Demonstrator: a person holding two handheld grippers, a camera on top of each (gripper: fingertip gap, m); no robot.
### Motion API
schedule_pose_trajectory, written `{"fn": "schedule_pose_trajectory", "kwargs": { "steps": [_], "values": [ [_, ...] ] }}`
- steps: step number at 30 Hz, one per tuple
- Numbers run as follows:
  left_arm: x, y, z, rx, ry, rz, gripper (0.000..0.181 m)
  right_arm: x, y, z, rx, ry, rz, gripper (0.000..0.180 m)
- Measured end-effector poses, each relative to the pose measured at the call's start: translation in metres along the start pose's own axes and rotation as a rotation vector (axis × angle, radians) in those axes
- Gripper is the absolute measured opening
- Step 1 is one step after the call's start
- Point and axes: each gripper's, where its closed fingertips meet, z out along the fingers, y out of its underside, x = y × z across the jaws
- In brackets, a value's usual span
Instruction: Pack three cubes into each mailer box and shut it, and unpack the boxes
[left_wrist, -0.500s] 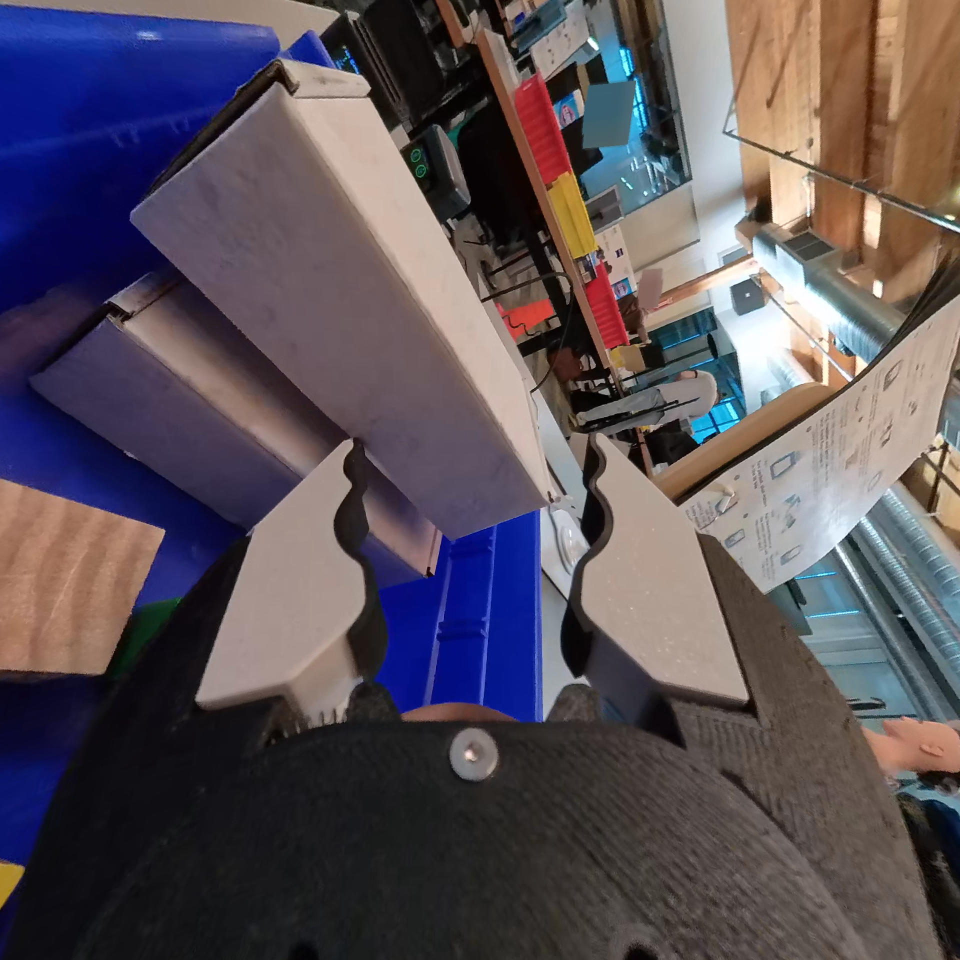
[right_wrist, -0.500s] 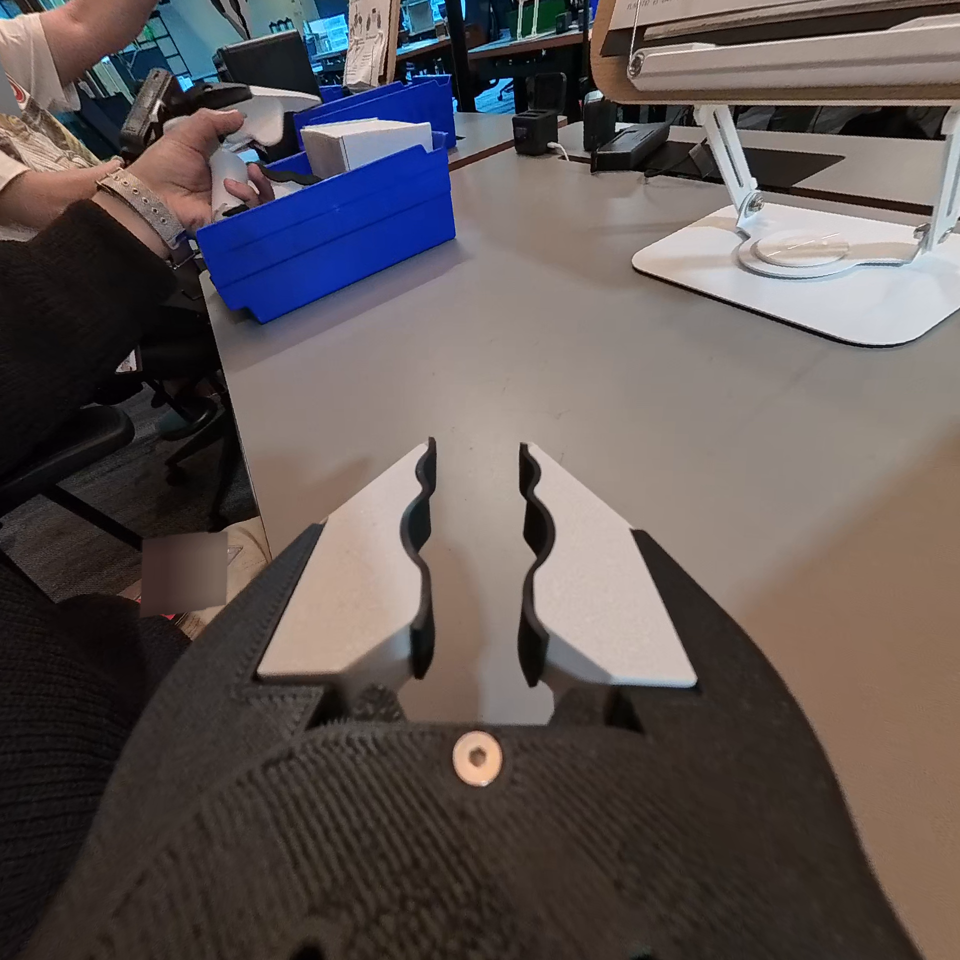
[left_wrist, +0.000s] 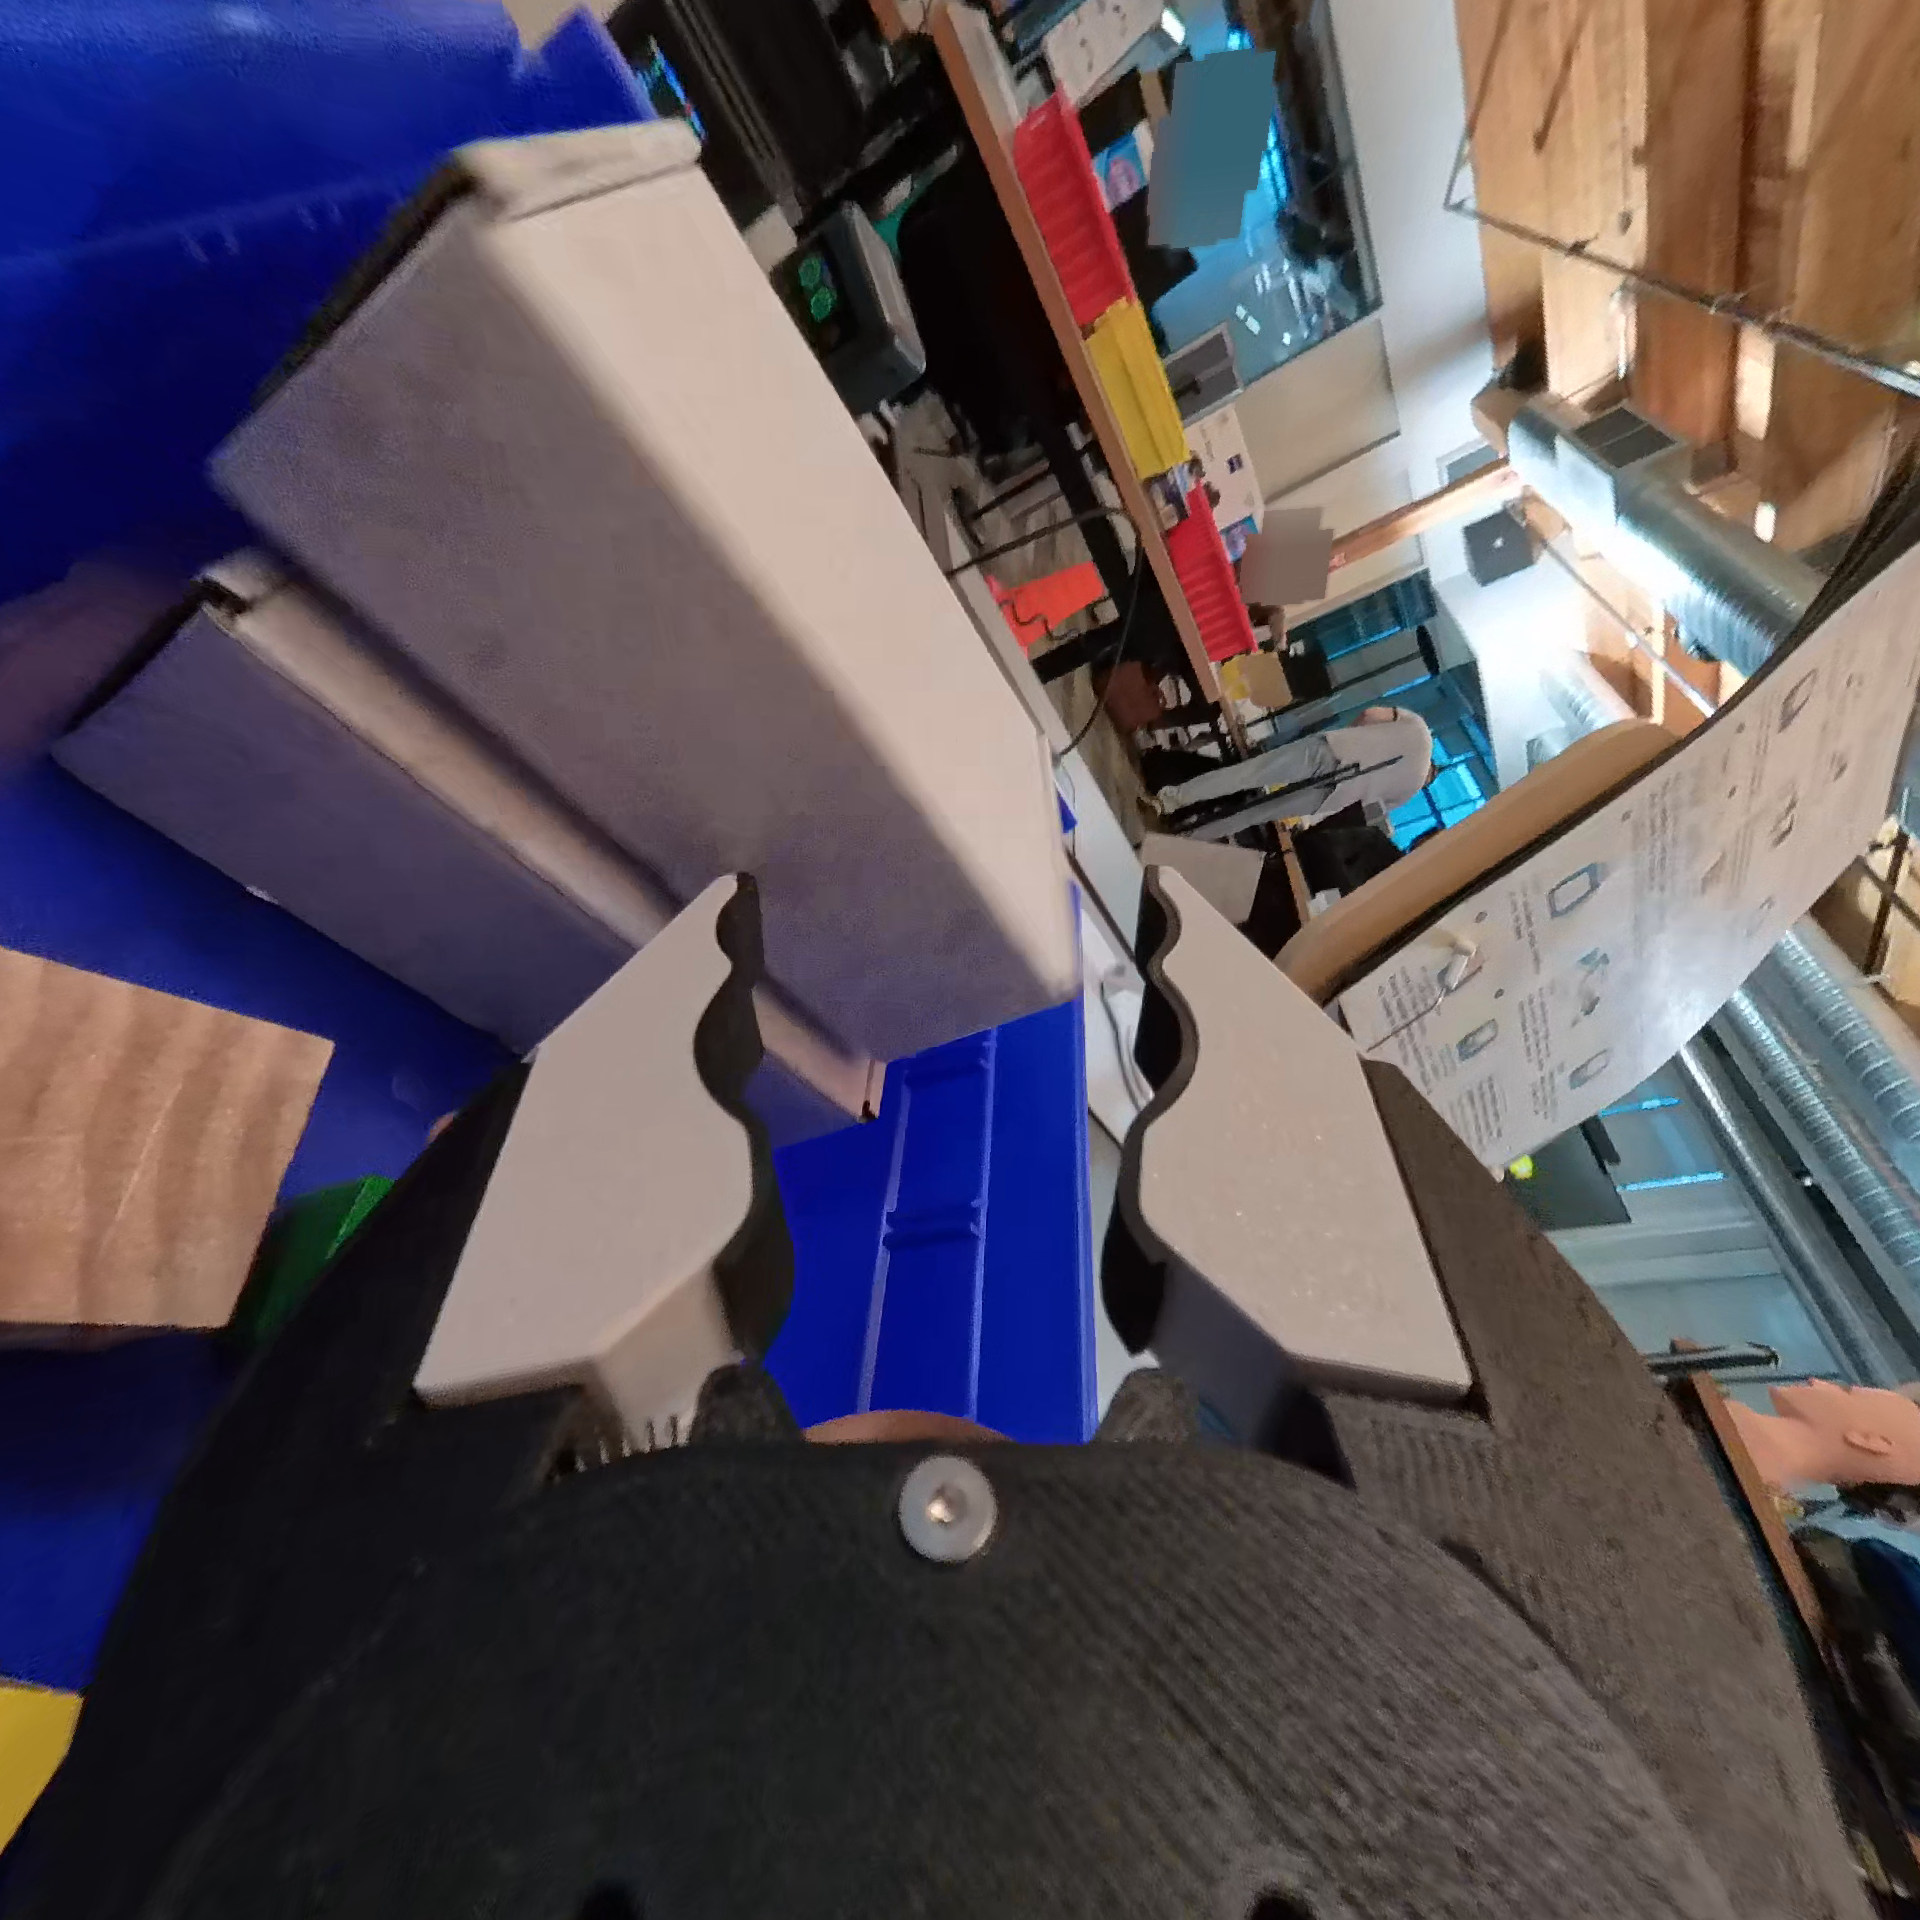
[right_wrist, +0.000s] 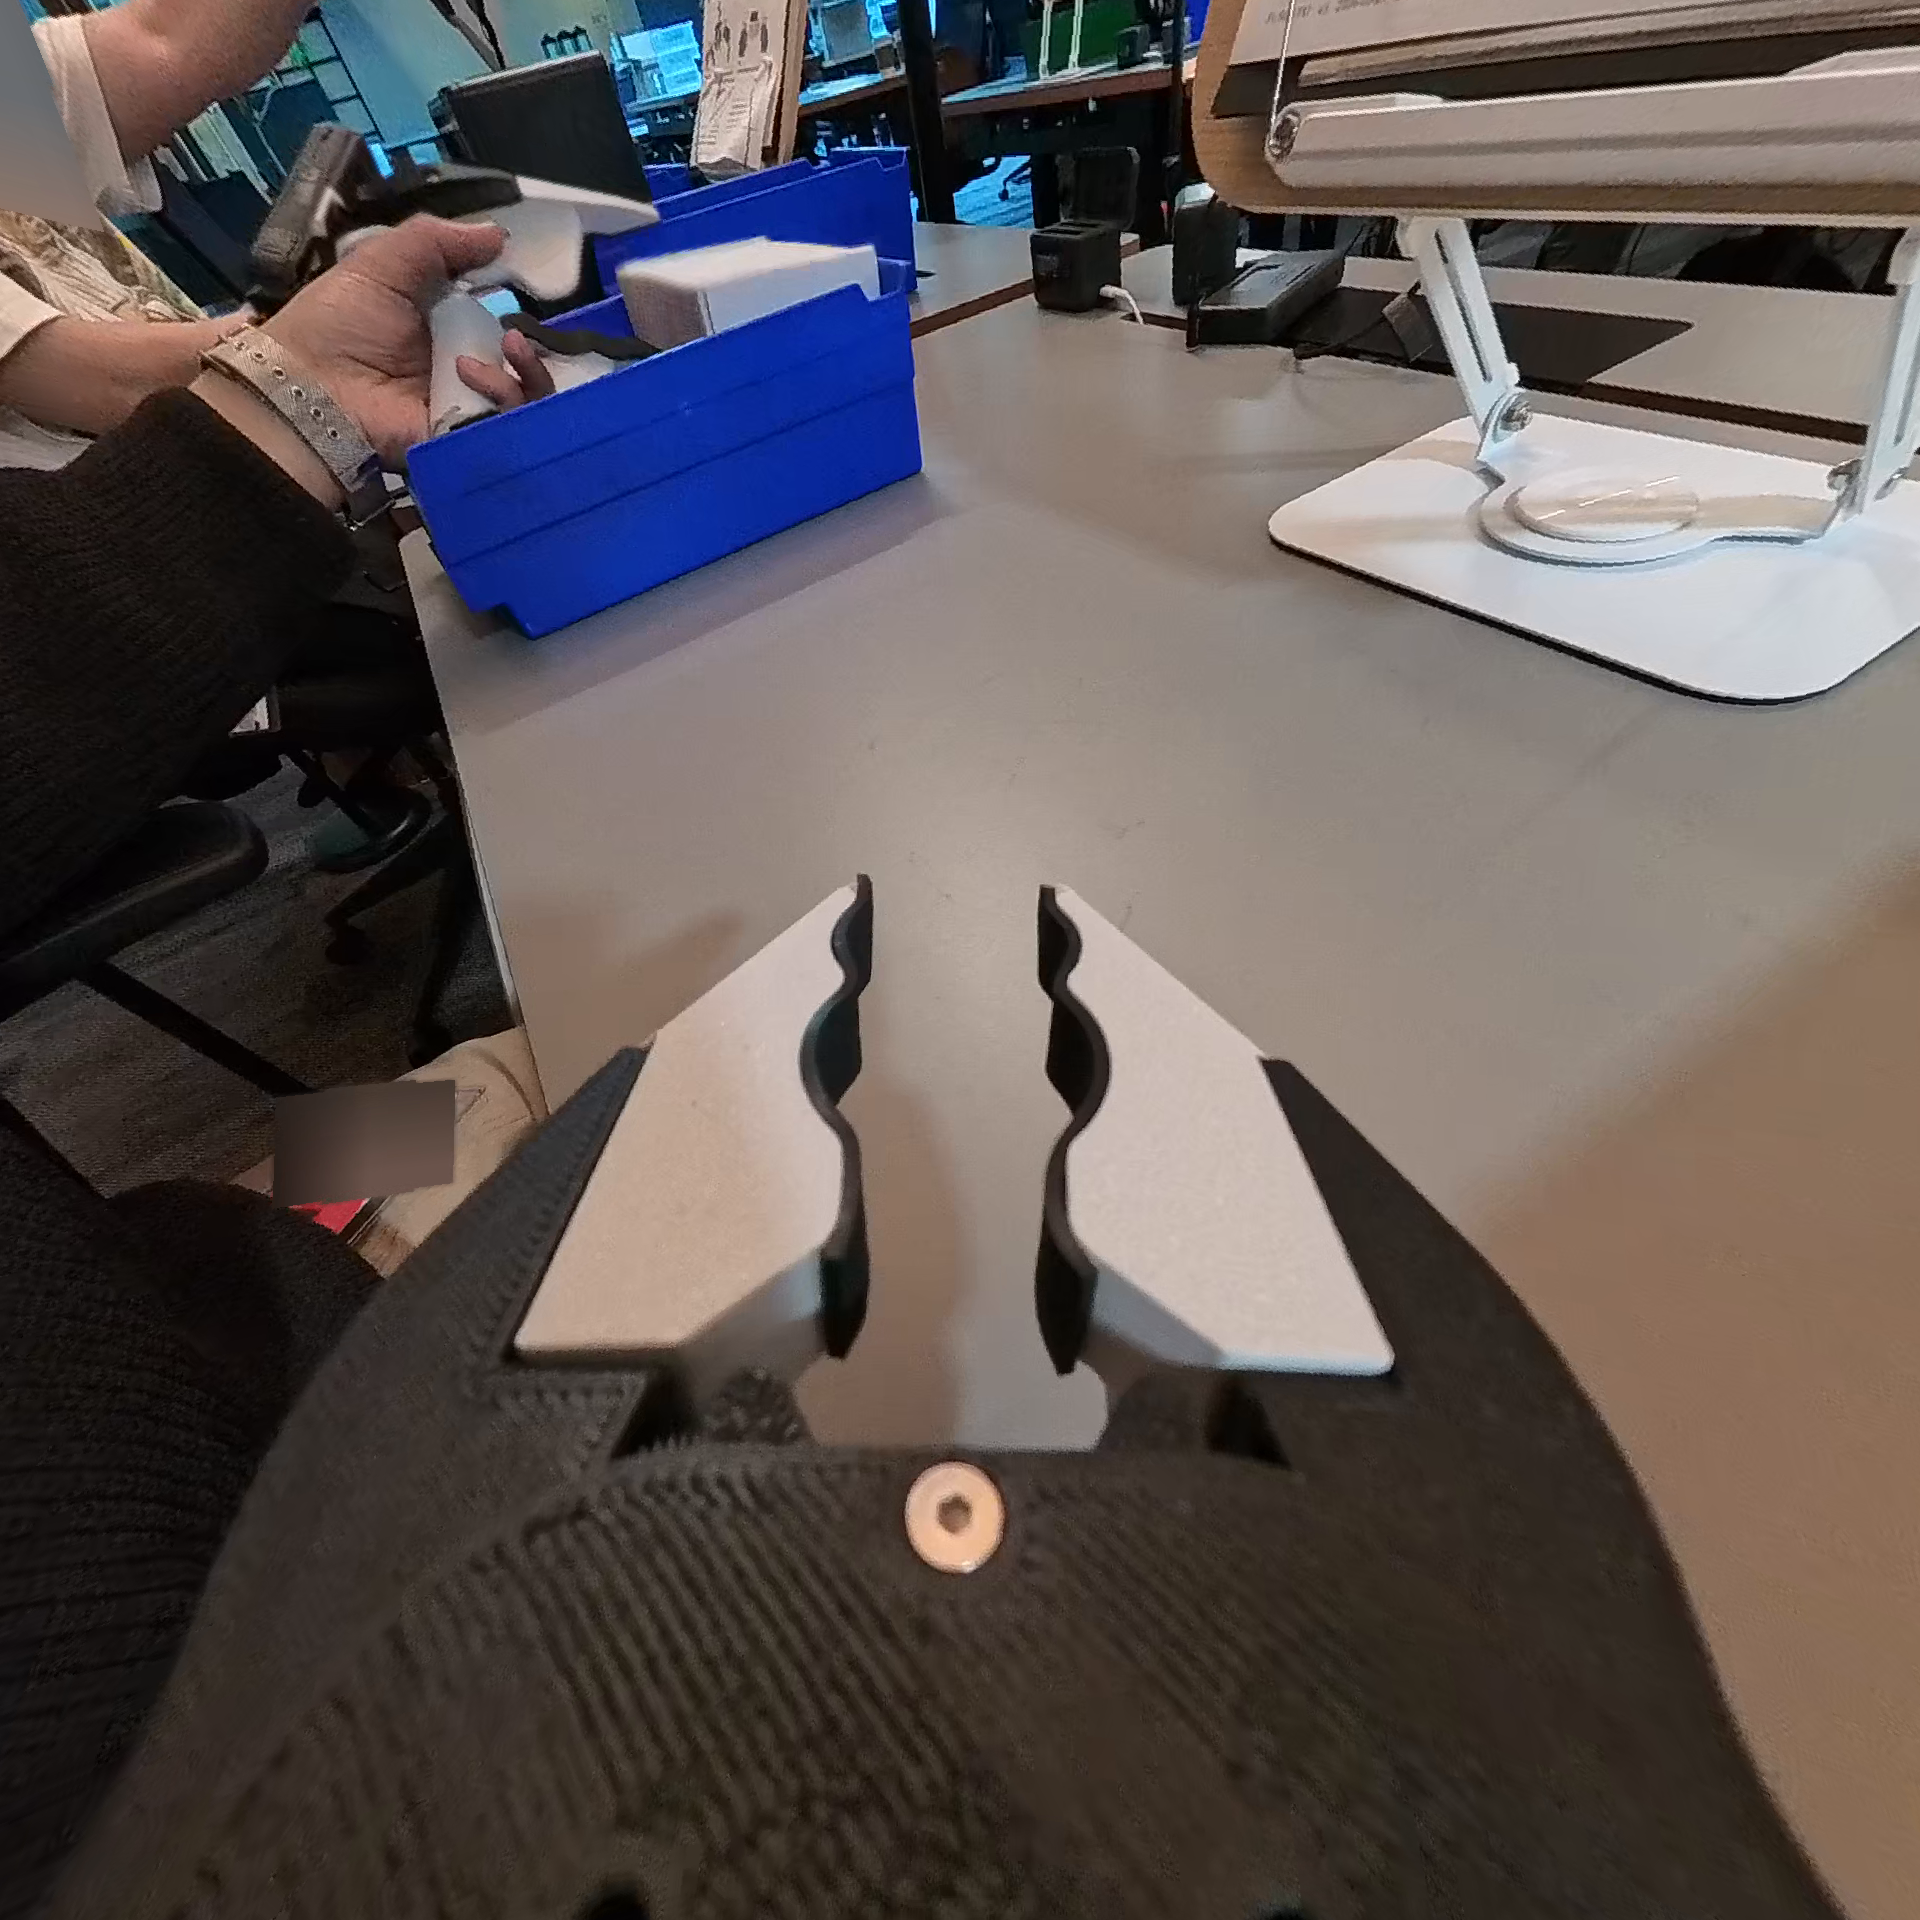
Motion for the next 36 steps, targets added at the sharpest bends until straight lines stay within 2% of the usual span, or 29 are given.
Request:
{"fn": "schedule_pose_trajectory", "kwargs": {
  "steps": [5,8,21,33,36],
  "values": [
    [-0.015,0.014,0.005,-0.075,-0.079,0.007,0.075,0.002,0.002,0.003,-0.012,0.003,0.001,0.031],
    [-0.022,0.011,0.003,-0.059,-0.1,0.0,0.065,0.003,0.003,0.003,-0.015,0.005,0.002,0.031],
    [-0.007,0.011,0.008,-0.059,-0.012,-0.047,0.084,0.001,0.002,0.001,-0.008,-0.003,0.004,0.031],
    [0.008,0.003,0.006,-0.013,0.056,-0.027,0.085,0.0,0.002,0.002,-0.012,-0.011,0.008,0.031],
    [0.012,-0.001,0.005,0.015,0.107,-0.036,0.078,0.0,0.002,0.002,-0.011,-0.01,0.007,0.031]
  ]
}}
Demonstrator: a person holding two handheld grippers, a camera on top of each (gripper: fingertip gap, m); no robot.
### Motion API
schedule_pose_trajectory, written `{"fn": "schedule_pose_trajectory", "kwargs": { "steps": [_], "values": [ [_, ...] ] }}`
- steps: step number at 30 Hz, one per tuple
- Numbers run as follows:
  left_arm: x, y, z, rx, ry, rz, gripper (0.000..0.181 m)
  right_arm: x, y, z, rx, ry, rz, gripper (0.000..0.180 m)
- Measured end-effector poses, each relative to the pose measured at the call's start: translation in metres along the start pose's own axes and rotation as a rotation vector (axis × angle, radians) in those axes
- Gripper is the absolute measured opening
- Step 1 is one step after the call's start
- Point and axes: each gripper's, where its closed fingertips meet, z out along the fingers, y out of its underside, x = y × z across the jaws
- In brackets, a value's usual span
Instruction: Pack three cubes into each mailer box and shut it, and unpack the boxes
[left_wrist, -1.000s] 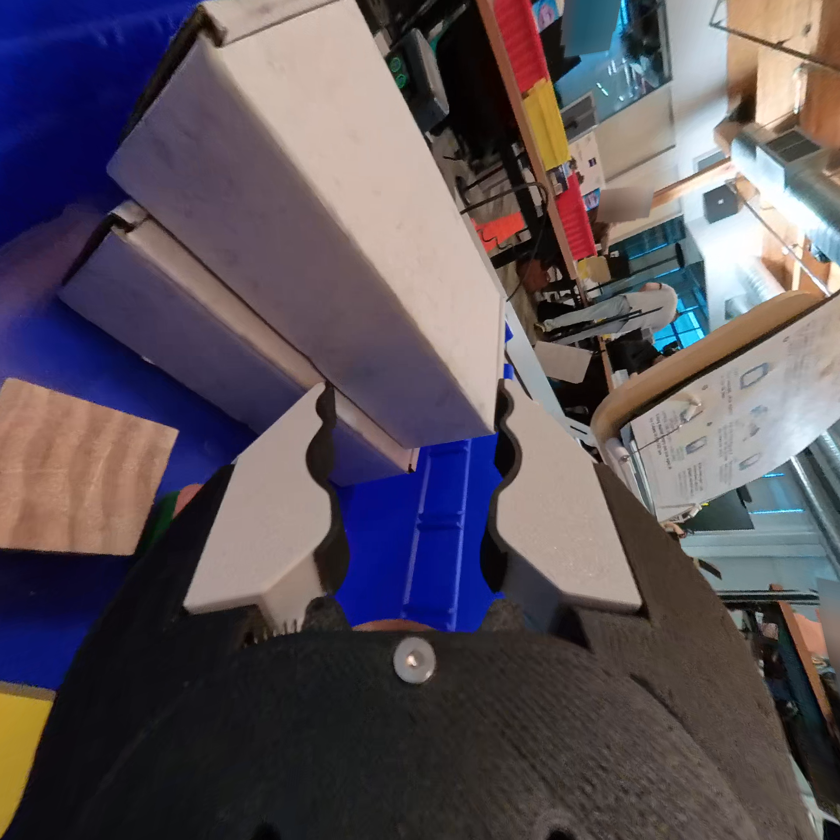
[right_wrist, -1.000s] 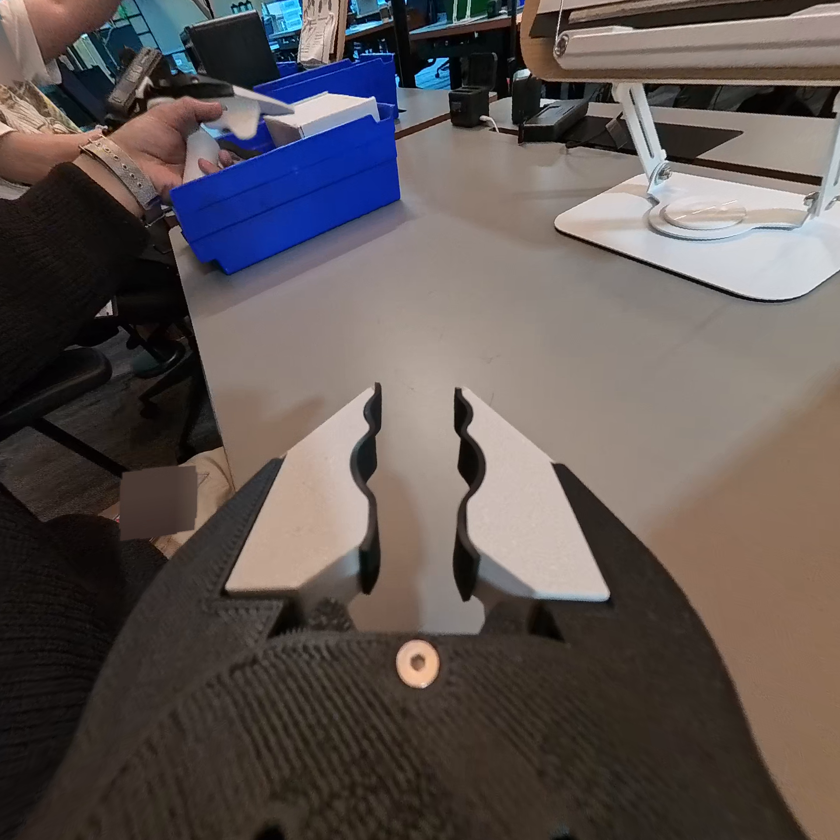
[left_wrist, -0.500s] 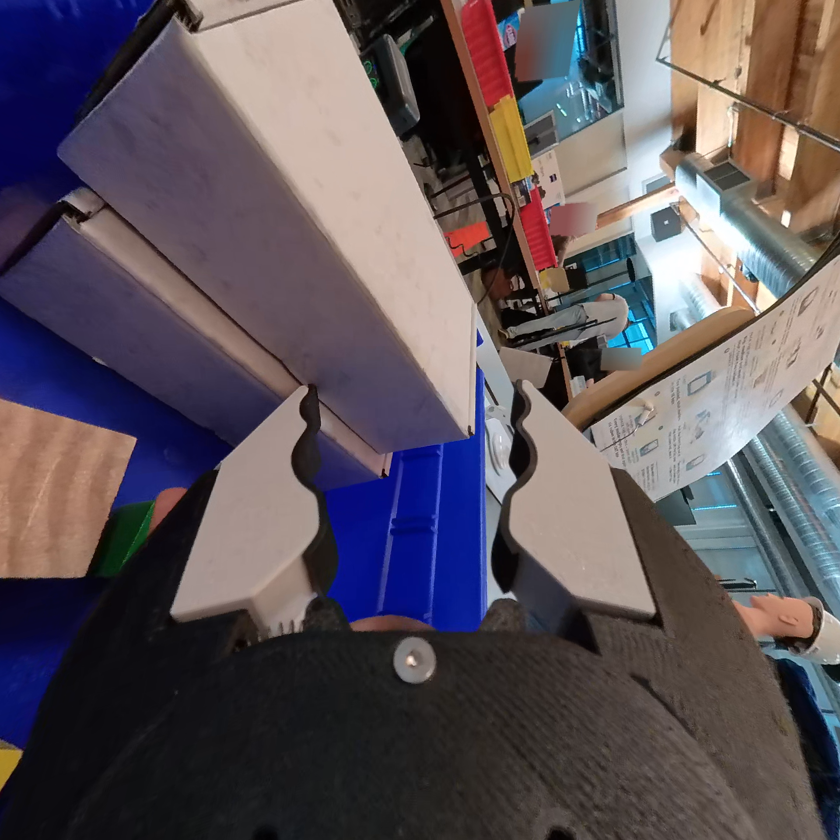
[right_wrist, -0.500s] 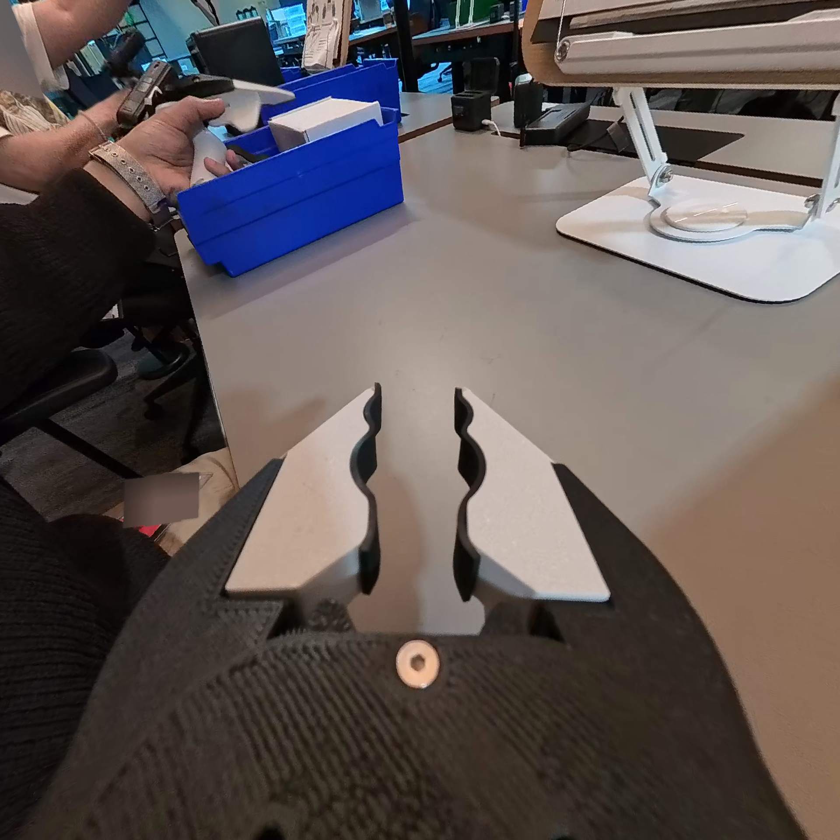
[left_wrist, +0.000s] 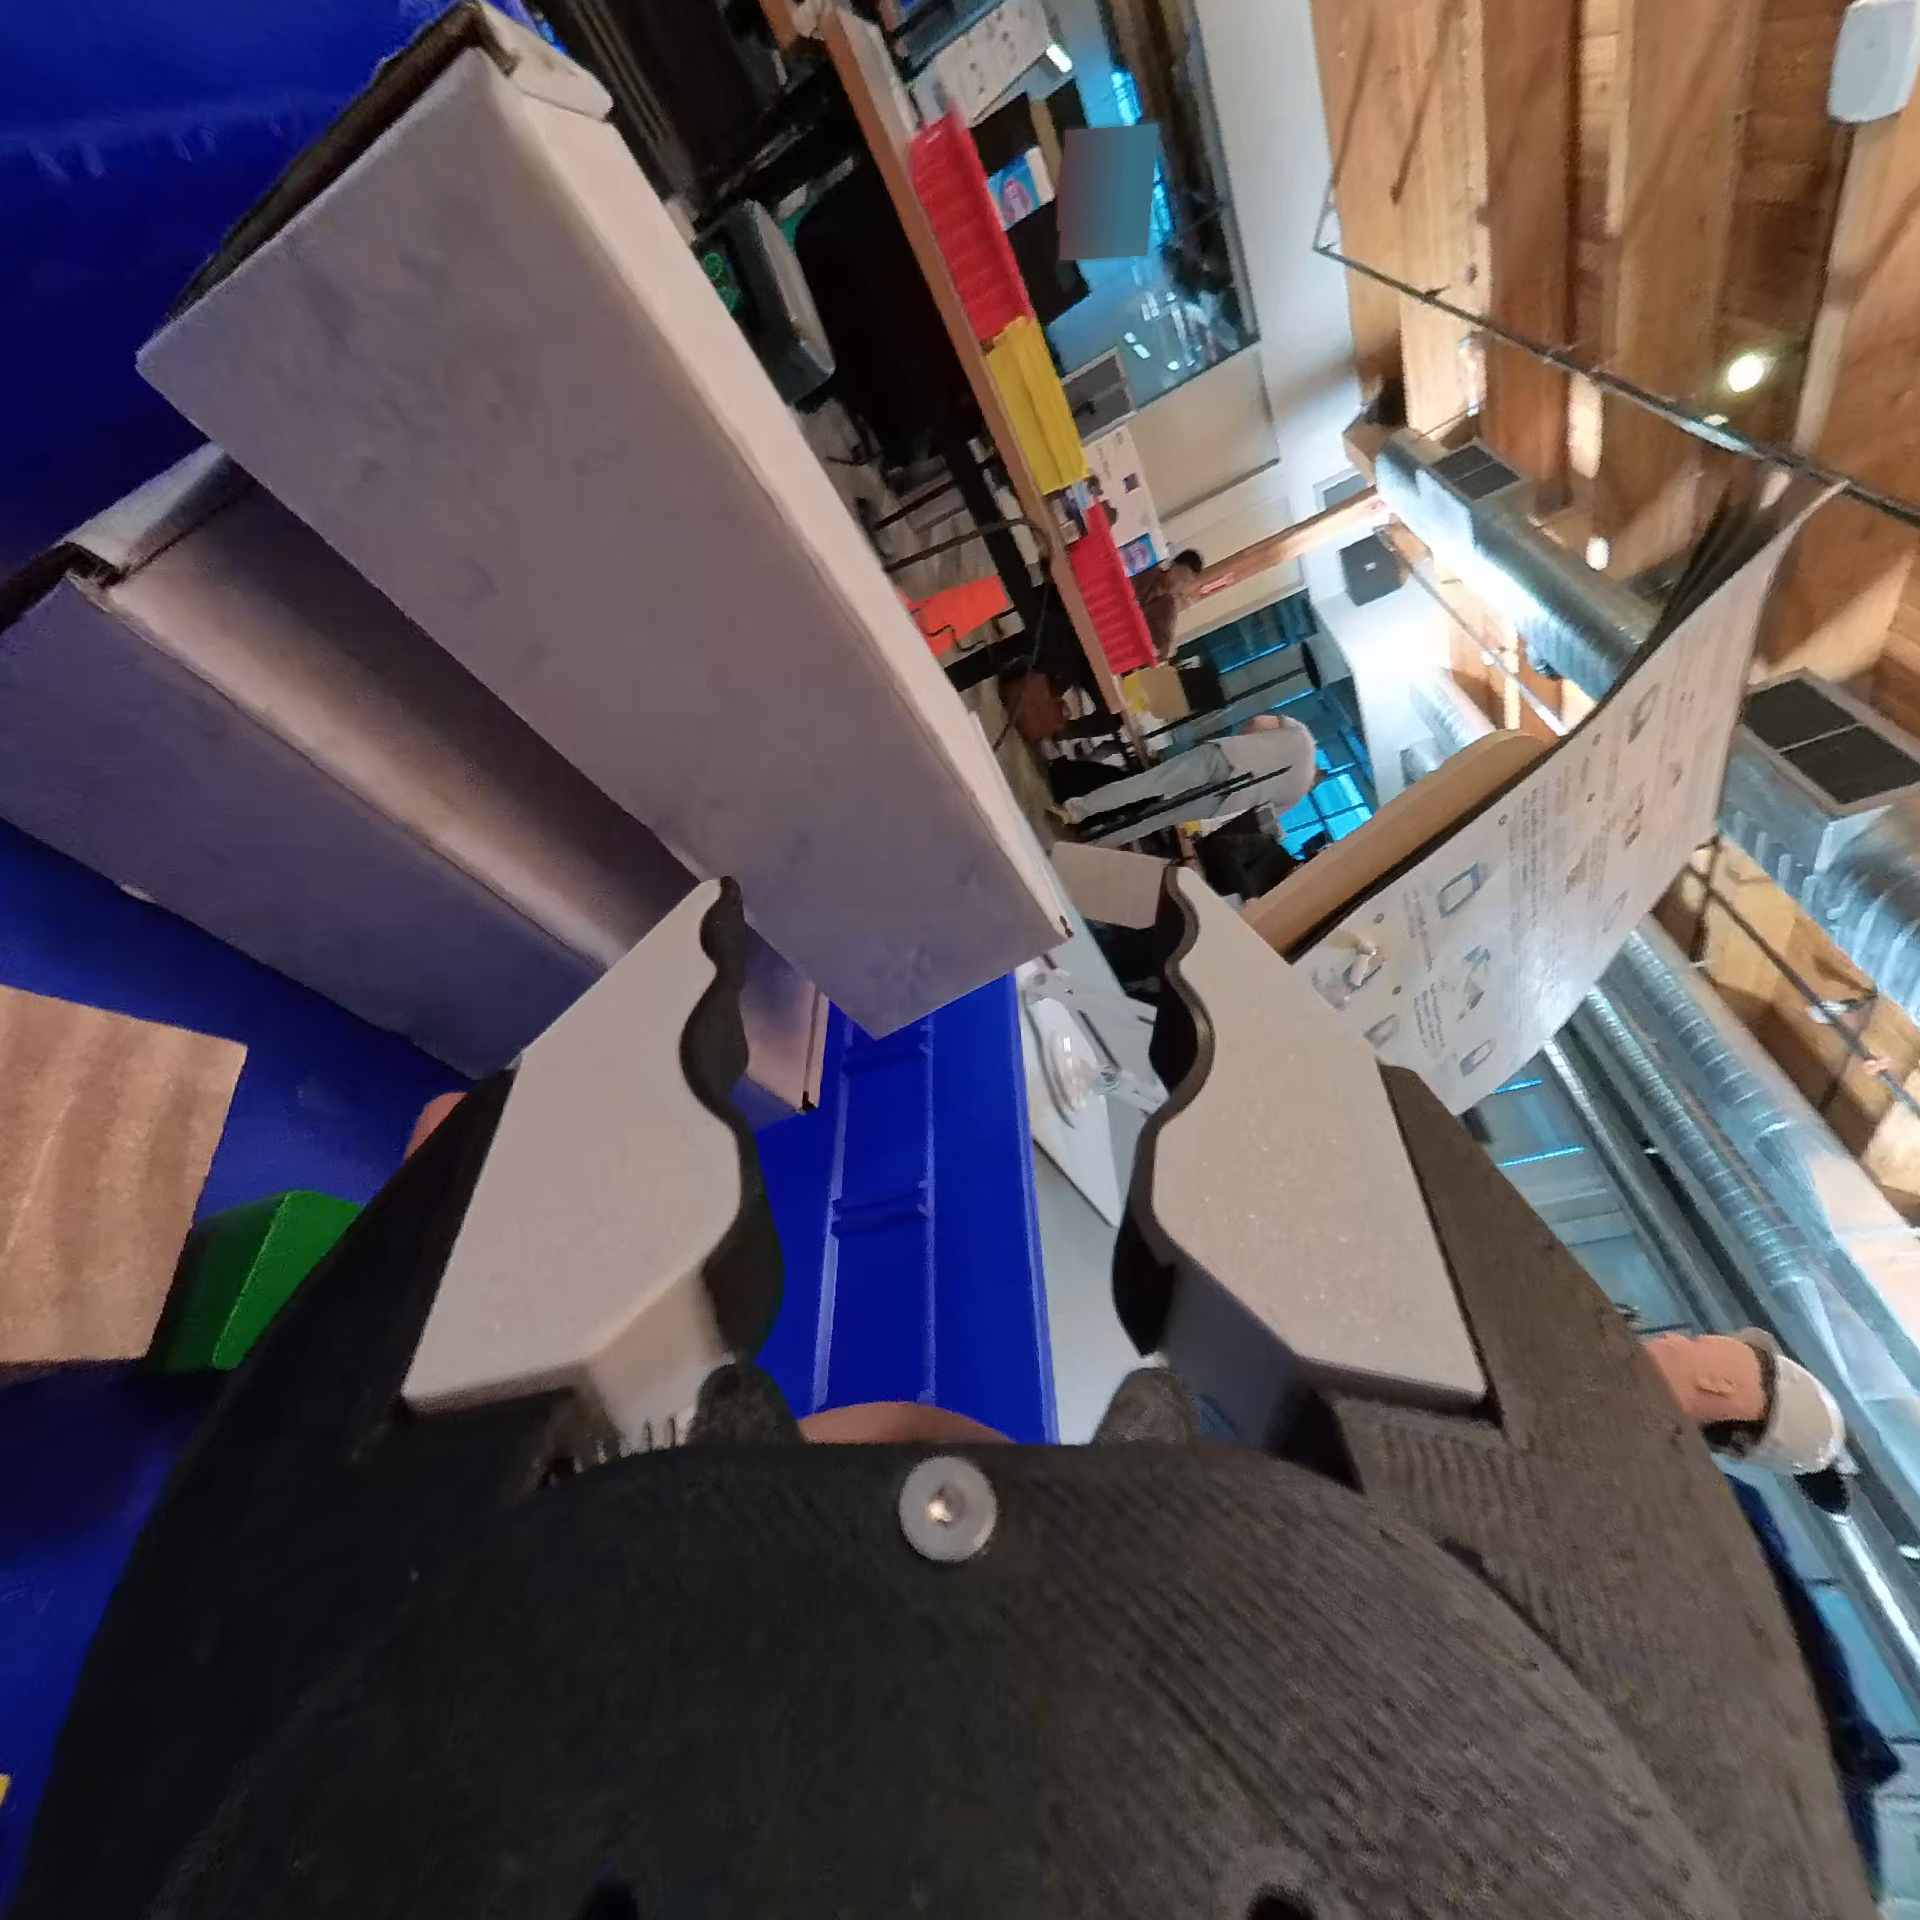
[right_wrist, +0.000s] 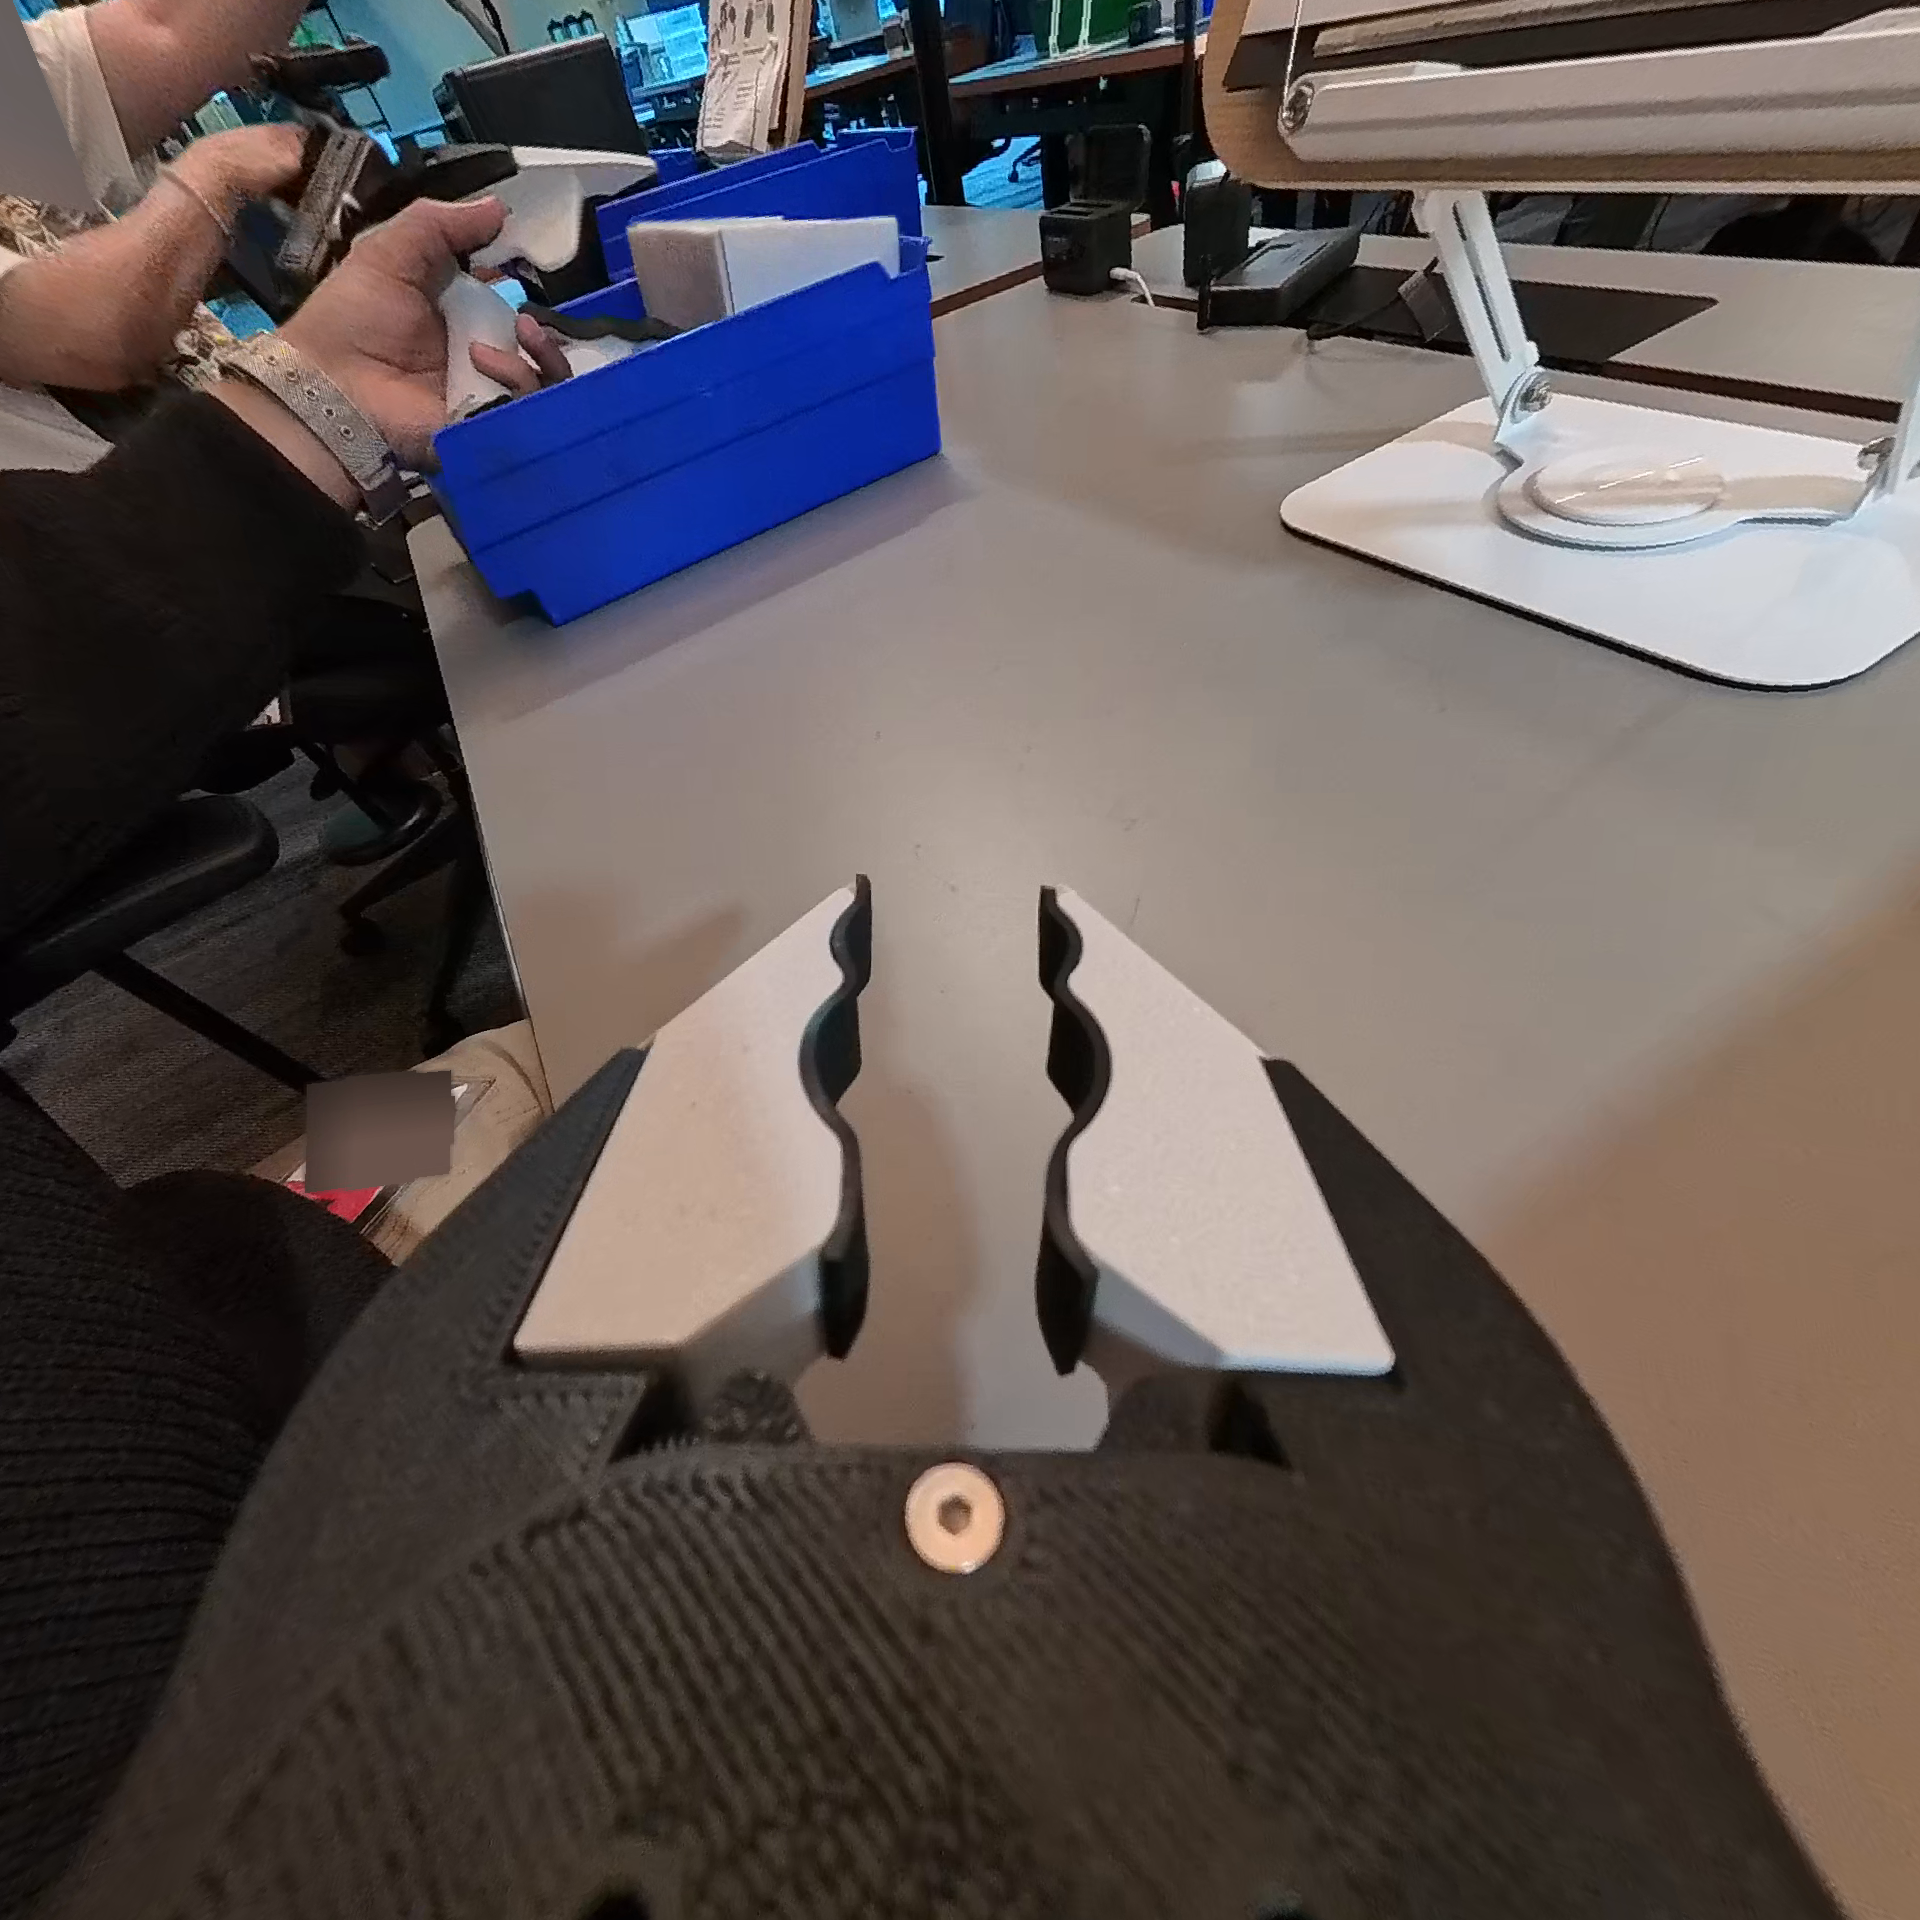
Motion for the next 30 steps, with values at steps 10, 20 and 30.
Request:
{"fn": "schedule_pose_trajectory", "kwargs": {
  "steps": [10,20,30],
  "values": [
    [0.008,-0.009,-0.005,0.053,0.107,-0.074,0.066,0.0,0.001,0.001,-0.007,0.009,-0.014,0.031],
    [0.016,-0.009,-0.006,0.047,0.128,-0.098,0.062,-0.053,-0.04,0.09,-0.014,-0.089,-0.277,0.029],
    [-0.04,-0.073,-0.06,0.04,-0.381,0.344,0.081,-0.079,-0.021,0.113,-0.033,-0.168,-0.254,0.03]
  ]
}}
